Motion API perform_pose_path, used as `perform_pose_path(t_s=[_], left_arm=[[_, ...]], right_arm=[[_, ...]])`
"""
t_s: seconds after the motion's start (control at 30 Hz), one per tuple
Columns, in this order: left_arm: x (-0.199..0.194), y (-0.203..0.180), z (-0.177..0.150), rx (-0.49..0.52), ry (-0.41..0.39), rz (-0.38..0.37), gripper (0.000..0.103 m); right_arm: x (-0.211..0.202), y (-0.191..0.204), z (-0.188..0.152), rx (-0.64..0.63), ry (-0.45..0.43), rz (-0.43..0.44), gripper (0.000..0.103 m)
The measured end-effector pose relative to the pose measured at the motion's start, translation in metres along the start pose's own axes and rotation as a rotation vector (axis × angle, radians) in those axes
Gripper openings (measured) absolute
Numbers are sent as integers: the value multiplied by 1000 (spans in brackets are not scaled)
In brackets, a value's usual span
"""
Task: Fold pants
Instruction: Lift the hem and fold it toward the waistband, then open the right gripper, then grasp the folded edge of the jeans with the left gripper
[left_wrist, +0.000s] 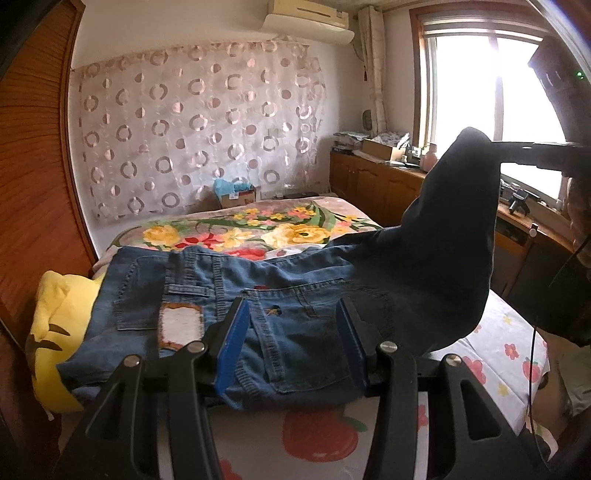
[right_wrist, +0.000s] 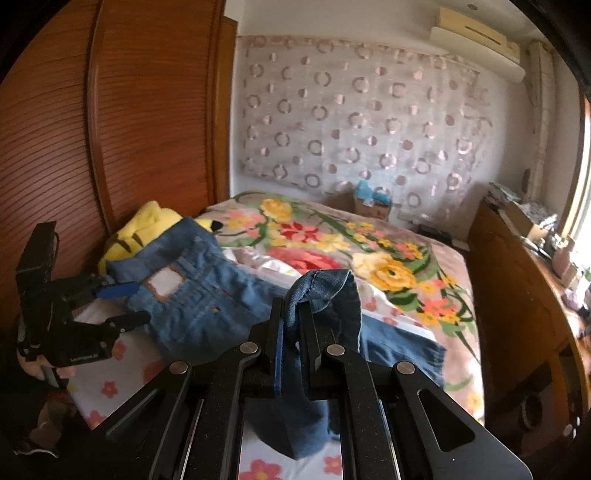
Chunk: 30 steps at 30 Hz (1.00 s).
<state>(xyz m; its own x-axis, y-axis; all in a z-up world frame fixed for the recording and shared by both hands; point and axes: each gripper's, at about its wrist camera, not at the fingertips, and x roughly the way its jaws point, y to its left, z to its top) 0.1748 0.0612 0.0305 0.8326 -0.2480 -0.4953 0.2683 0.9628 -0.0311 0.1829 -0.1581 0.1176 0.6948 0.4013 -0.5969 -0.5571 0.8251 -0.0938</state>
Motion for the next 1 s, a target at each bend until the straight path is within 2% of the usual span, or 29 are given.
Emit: perform_pose_path(t_s=[0.27, 0.37, 0.5, 0.53, 0.57, 0.63, 0.7, 0.87, 1.0], left_arm=[[-5, 20, -7, -26, 7, 29, 48], [-4, 25, -9, -32, 13, 37, 48], [1, 28, -11, -38, 23, 41, 48], [3, 29, -11, -39, 26, 41, 48], [4, 29, -11, -39, 28, 40, 48], [8, 28, -11, -39, 33, 37, 48], [11, 28, -11, -40, 37, 31, 48], [28, 21, -14, -34, 64, 0, 48], [39, 11, -19, -21, 87, -30, 48]], right_arm=[[39, 40, 15, -29, 1, 94, 5], [56, 50, 17, -23, 15, 140, 5], [78, 60, 17, -36, 48, 158, 5], [81, 60, 17, -38, 53, 160, 11], [84, 63, 17, -46, 59, 153, 24], [86, 65, 16, -55, 59, 155, 38], [85, 64, 16, -50, 54, 174, 39], [84, 53, 8, -43, 58, 155, 39], [89, 35, -14, -11, 100, 122, 40]])
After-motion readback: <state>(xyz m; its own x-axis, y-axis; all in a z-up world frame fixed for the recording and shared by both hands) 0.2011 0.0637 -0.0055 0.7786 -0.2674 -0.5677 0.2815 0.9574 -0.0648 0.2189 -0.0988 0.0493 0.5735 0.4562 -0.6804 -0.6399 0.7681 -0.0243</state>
